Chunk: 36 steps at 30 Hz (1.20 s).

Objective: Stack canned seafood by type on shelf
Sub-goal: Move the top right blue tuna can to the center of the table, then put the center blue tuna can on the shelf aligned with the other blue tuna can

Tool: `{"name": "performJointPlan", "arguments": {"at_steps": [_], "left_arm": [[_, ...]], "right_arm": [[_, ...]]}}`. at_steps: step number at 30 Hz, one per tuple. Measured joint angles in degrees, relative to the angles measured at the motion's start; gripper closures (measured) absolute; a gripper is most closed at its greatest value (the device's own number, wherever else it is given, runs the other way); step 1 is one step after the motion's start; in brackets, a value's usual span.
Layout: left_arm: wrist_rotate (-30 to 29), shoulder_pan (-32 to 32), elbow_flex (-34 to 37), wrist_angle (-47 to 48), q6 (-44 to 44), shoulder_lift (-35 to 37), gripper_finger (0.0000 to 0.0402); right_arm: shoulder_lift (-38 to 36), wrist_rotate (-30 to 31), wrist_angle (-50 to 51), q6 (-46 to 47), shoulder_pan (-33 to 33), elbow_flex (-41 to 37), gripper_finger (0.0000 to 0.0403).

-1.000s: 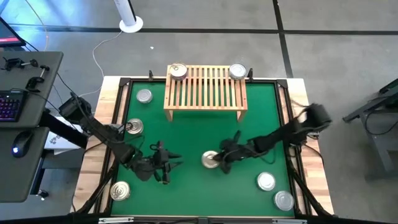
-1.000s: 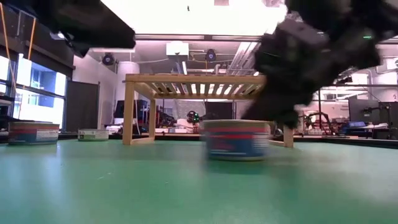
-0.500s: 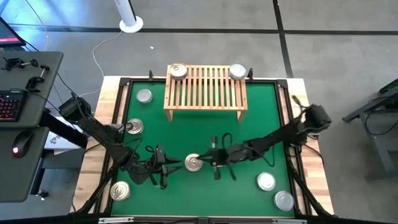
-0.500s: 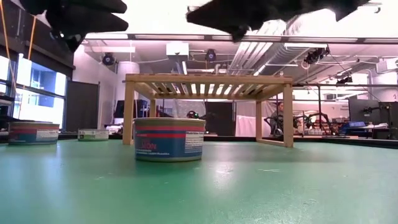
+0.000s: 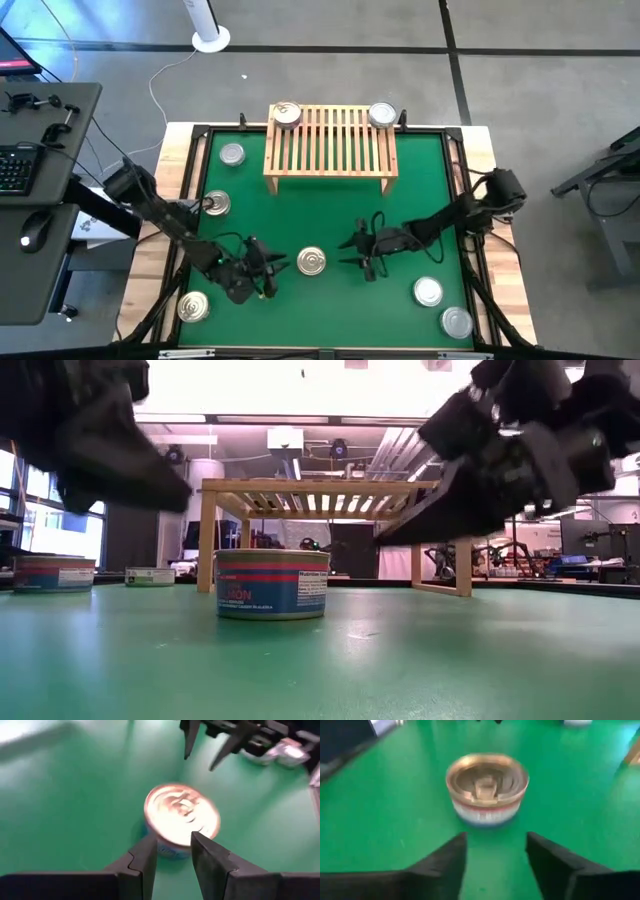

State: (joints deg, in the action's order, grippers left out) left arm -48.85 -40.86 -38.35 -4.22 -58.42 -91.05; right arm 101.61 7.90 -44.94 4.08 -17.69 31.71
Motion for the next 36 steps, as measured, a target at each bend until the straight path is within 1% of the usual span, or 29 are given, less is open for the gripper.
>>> {"name": "performJointPlan", "arguments": {"at_steps": [3,6,8,10,14,19,24,28,32,36], "left_arm": [[1.52,0.9,0.0,-0.83,-2.47,-3.32,0.0294],[2.88,1.74,0.02,-3.6,-3.02,-6.59,0.0294],[3.78,2.22,0.02,-4.94,-3.01,-8.06,0.0294],[4.83,2.85,0.0,-6.69,-3.01,-9.39,0.0294],[6.5,4.07,-0.02,-8.66,-3.0,-11.01,0.0294],[6.8,5.29,0.0,-9.87,-1.53,-11.41,0.0294],[6.98,6.36,0.07,-11.08,1.19,-11.32,0.0294],[7.64,6.71,0.2,-11.2,1.71,-11.25,0.0294],[7.58,6.3,0.2,-11.11,1.44,-11.21,0.0294],[6.71,4.67,-0.07,-9.25,-1.78,-9.23,0.0294]], "right_arm": [[3.79,-0.05,-0.01,-1.67,0.19,2.31,0.0127],[7.72,-2.17,0.15,-2.8,0.8,4.89,0.0061],[10.21,-3.55,0.25,-1.19,1.43,6.96,0.003],[12.04,-3.69,-0.04,0.99,2.06,8.32,0.0011],[15.89,-3.93,-2.1,1.27,2.45,11.22,0.0006],[19.47,-4.09,-6.05,0.02,2.43,14.31,0.0006],[20.26,-4.57,-5.72,-0.07,2.46,16.28,0.0006],[21.44,-4.48,-5.66,-0.11,2.45,17.94,0.0006],[22.59,-0.81,-6.93,0.0,1.59,18.45,0.0006],[22.41,3.76,-12.86,-0.19,0.13,15.59,0.0014]]}}
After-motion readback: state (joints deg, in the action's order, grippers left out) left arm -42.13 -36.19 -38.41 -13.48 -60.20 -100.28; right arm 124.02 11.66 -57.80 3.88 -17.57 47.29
